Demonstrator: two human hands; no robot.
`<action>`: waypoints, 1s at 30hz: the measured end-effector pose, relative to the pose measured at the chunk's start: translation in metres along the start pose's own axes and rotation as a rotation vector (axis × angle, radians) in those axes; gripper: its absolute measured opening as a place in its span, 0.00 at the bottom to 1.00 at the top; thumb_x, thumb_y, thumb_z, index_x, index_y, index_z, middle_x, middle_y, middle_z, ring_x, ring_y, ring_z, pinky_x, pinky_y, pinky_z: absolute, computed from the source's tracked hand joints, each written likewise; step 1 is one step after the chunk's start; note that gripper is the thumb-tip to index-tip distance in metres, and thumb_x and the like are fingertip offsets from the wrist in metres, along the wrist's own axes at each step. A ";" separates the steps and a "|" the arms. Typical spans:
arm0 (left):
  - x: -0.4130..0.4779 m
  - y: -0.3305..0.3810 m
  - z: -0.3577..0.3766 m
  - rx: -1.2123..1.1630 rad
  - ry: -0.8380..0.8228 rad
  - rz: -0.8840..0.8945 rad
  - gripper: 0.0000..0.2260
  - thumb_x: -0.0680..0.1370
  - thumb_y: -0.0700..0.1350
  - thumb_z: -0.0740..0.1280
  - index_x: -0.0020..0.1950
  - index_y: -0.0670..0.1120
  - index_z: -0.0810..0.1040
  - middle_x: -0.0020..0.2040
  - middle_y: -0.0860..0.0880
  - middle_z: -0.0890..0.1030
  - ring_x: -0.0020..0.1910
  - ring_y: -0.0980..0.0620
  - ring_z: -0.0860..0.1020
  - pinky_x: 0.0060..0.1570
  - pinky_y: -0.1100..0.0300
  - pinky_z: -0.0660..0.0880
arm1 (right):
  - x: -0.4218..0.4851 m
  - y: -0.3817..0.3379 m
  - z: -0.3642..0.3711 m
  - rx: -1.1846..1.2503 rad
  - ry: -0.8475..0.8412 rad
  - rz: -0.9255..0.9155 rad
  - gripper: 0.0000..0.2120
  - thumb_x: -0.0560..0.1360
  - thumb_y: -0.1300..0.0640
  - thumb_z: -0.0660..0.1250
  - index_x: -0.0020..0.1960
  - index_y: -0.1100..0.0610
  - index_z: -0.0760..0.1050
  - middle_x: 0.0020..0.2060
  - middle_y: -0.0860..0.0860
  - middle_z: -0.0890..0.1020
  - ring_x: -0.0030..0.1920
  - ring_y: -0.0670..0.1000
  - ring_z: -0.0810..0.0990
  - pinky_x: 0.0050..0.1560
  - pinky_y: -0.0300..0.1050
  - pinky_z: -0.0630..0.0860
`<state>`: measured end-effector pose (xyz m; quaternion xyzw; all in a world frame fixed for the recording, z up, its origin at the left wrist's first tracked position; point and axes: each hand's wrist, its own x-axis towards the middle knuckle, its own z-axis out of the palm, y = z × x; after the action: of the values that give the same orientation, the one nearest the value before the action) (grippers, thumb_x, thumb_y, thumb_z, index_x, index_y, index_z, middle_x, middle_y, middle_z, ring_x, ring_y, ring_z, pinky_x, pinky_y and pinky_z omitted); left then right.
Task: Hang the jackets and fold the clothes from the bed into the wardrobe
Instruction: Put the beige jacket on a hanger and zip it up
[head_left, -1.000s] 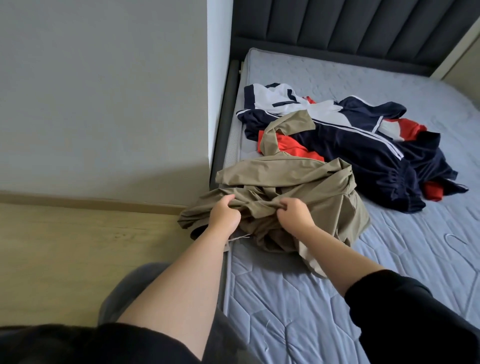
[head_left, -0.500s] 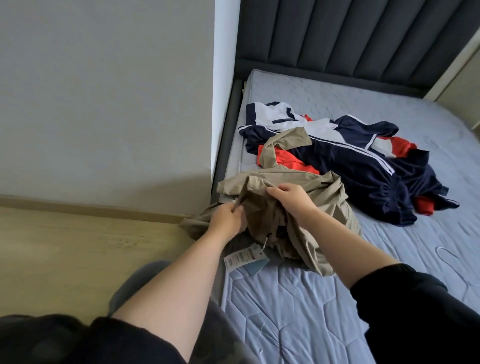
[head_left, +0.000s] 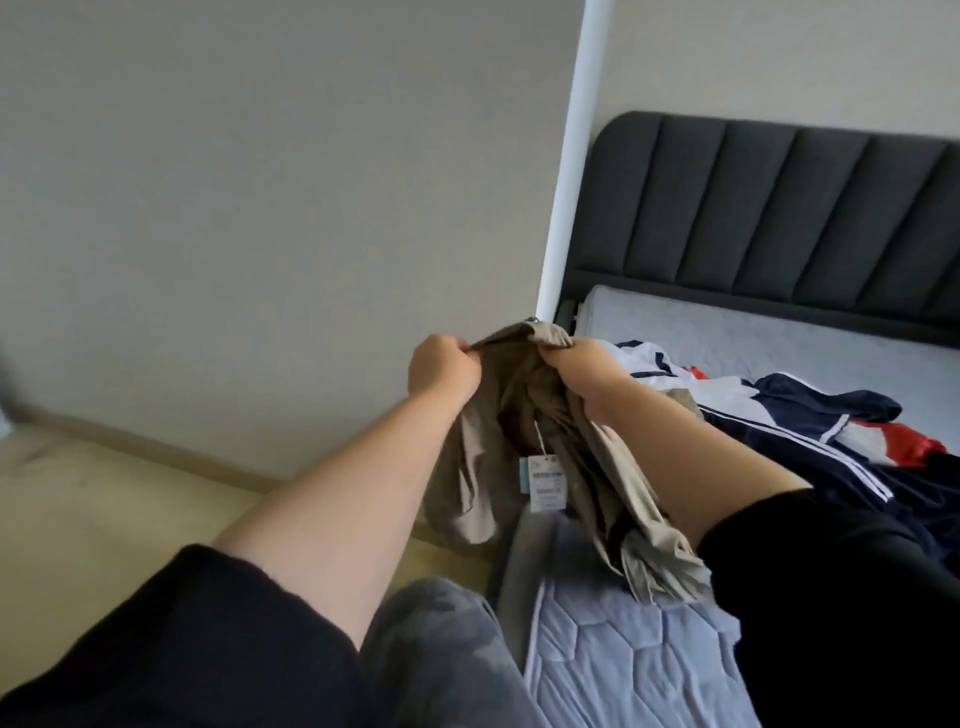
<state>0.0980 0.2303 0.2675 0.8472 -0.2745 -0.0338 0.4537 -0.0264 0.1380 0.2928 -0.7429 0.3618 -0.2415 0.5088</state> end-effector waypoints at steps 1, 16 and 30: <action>0.005 0.005 -0.015 -0.080 0.030 -0.017 0.07 0.76 0.43 0.64 0.45 0.46 0.82 0.45 0.43 0.83 0.48 0.42 0.81 0.45 0.61 0.73 | 0.003 -0.021 0.007 0.073 -0.012 -0.015 0.10 0.79 0.55 0.63 0.53 0.61 0.77 0.45 0.56 0.82 0.48 0.57 0.81 0.55 0.49 0.78; -0.007 -0.042 -0.231 -0.283 0.041 -0.068 0.17 0.75 0.28 0.59 0.56 0.44 0.78 0.42 0.45 0.79 0.36 0.49 0.78 0.28 0.64 0.77 | -0.033 -0.240 0.134 0.445 -0.201 -0.310 0.11 0.80 0.61 0.59 0.59 0.65 0.73 0.50 0.61 0.78 0.51 0.59 0.79 0.60 0.58 0.75; -0.038 -0.062 -0.337 -0.283 -0.322 -0.209 0.10 0.78 0.48 0.64 0.37 0.48 0.75 0.28 0.53 0.80 0.30 0.56 0.79 0.36 0.64 0.73 | -0.065 -0.309 0.194 0.777 -0.409 -0.246 0.06 0.80 0.58 0.60 0.52 0.59 0.73 0.43 0.56 0.79 0.45 0.56 0.79 0.58 0.55 0.76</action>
<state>0.1960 0.5287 0.4090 0.7826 -0.2466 -0.2534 0.5123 0.1641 0.3700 0.5099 -0.5667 0.0454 -0.2666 0.7783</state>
